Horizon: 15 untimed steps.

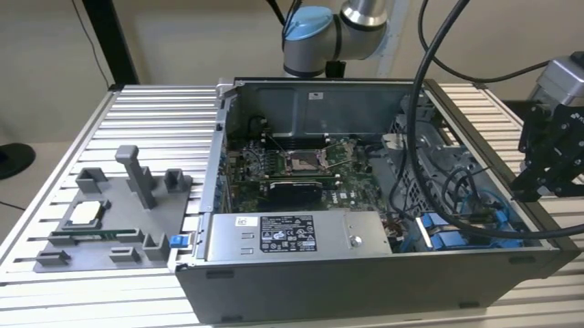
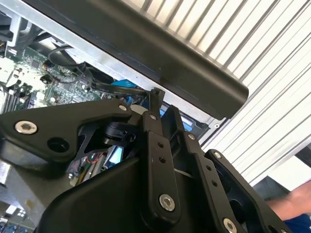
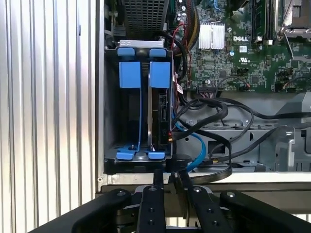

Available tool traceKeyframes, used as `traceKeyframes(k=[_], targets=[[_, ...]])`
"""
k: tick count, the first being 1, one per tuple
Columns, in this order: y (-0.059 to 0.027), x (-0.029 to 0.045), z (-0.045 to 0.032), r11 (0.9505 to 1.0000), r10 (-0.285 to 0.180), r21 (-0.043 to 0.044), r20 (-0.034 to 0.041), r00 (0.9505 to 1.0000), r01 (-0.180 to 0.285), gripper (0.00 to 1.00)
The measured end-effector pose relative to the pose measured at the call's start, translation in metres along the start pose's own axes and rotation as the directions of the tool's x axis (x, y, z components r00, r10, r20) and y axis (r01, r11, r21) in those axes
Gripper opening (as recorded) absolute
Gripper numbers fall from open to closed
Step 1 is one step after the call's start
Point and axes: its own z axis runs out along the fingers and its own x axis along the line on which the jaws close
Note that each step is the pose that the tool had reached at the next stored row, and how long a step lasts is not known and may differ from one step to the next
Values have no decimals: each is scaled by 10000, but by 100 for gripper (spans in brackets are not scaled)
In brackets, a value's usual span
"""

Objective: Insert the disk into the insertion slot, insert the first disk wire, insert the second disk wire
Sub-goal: 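Insert the second disk wire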

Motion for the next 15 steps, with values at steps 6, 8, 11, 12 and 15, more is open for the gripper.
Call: traceKeyframes(k=[6,8,11,12,15], targets=[[-12,64,-8,10000,-18,-45,403,9992,20,0],[-15,96,-9,10000,-25,-51,580,9983,28,0],[-19,164,-15,10000,-37,-60,835,9965,42,0],[-19,186,-16,10000,-40,-62,912,9958,46,0],[-21,244,-17,10000,-47,-68,1090,9940,55,0]])
